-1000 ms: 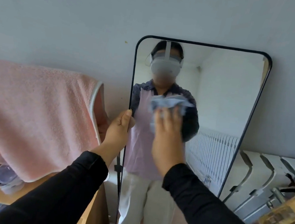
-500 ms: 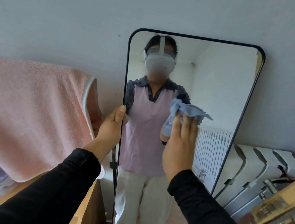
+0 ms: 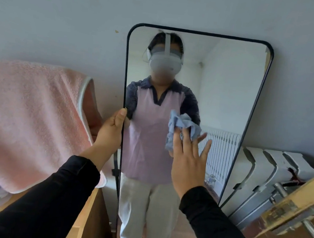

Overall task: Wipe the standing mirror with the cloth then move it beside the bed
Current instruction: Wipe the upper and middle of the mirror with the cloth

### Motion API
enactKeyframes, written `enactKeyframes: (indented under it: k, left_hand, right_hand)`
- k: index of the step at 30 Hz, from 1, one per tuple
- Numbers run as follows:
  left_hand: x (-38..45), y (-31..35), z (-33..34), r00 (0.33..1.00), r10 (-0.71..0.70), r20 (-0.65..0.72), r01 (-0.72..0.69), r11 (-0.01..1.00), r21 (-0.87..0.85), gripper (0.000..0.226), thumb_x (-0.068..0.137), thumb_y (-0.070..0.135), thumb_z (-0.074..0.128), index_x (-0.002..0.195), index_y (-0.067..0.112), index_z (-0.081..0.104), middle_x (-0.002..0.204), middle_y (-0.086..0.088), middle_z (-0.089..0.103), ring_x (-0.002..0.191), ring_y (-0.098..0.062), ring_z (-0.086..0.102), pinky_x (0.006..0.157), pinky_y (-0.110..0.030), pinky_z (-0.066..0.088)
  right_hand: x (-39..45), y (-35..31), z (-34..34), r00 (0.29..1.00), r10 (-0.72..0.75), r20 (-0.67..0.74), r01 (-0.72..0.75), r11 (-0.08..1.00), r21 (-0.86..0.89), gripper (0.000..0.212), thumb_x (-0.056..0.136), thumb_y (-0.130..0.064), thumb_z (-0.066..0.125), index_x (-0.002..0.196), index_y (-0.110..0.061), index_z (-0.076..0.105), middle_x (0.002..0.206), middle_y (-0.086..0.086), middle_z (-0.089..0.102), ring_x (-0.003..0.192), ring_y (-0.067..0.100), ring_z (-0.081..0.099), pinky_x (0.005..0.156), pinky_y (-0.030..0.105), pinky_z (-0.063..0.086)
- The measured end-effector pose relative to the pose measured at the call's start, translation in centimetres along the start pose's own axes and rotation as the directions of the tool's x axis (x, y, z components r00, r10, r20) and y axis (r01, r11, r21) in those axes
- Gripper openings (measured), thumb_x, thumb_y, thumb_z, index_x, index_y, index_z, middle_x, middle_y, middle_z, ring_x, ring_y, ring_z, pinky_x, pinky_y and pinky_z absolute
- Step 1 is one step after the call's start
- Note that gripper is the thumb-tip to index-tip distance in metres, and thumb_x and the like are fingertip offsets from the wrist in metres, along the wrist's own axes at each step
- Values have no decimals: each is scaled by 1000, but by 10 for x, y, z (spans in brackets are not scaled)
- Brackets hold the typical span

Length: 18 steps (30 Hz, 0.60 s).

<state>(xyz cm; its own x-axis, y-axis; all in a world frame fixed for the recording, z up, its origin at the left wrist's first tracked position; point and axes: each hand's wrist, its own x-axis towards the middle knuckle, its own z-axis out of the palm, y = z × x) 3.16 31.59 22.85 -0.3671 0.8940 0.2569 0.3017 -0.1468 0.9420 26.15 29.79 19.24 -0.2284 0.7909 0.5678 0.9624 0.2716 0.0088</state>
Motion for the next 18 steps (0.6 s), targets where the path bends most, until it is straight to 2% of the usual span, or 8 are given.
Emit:
enactKeyframes:
  k: [2, 4, 6, 8, 10, 13, 15, 18]
  left_hand:
    - [-1, 2, 1, 1000, 7, -2, -7, 1000, 2, 60, 89, 68, 34, 73, 14, 52, 72, -6, 56, 70, -23, 52, 75, -36, 44]
    - [-1, 3, 1, 1000, 0, -6, 0, 1000, 2, 59, 89, 68, 34, 72, 15, 51, 71, -4, 55, 70, -21, 51, 74, -36, 42]
    - [-1, 3, 2, 1000, -7, -13, 7, 1000, 10, 62, 88, 69, 33, 75, 13, 54, 71, -5, 58, 70, -22, 53, 74, -36, 43]
    - [0, 3, 3, 1000, -25, -16, 25, 1000, -1, 63, 91, 65, 35, 79, 8, 57, 69, -8, 61, 65, -23, 55, 69, -35, 45]
    - [0, 3, 1, 999, -53, 7, 53, 998, -39, 58, 97, 59, 38, 81, 6, 57, 64, -10, 60, 57, -25, 55, 61, -36, 47]
    - [2, -1, -2, 999, -50, 2, 50, 999, 13, 63, 90, 70, 37, 82, 11, 59, 73, -11, 64, 71, -34, 60, 74, -47, 52]
    - [1, -1, -3, 999, -40, -2, 40, 999, 29, 64, 89, 71, 35, 80, 12, 58, 76, -7, 63, 75, -28, 59, 78, -41, 49]
    - [-1, 2, 1, 1000, -25, -9, 26, 999, 30, 59, 93, 65, 34, 75, 12, 54, 74, -5, 58, 70, -19, 54, 71, -32, 43]
  right_hand:
    - [-2, -5, -2, 996, 88, -1, -88, 994, 58, 72, 90, -3, 47, 158, -11, 23, 164, 14, 22, 151, 35, 24, 119, 67, 15]
    - [0, -25, -5, 997, 67, -24, -64, 992, 110, 68, 91, -5, 42, 156, -4, 24, 163, 20, 23, 151, 42, 17, 121, 61, 21]
    - [-1, -53, -4, 991, -134, -8, 134, 986, 98, 68, 92, -12, 42, 156, -4, 20, 163, 23, 21, 150, 47, 13, 122, 60, 20]
    - [-3, -73, 1, 937, -344, 63, 338, 937, 83, 72, 95, -18, 46, 158, -6, 13, 166, 20, 14, 151, 46, 11, 123, 58, 15]
    - [-2, -76, 3, 913, -391, 118, 388, 920, 49, 77, 95, -19, 50, 160, -10, 11, 166, 16, 15, 151, 43, 18, 124, 55, 14]
    - [-3, -56, 5, 926, -357, 126, 360, 933, -7, 78, 92, -15, 43, 161, -14, 5, 166, 13, 19, 150, 43, 19, 122, 60, 13]
    - [-7, -35, 5, 959, -255, 126, 259, 966, -16, 80, 90, -13, 47, 160, -15, 8, 166, 14, 18, 149, 45, 22, 120, 62, 15]
    - [-18, -18, 3, 989, -98, 107, 99, 995, 3, 70, 90, -8, 41, 158, -11, 21, 166, 15, 18, 146, 45, 27, 120, 61, 20]
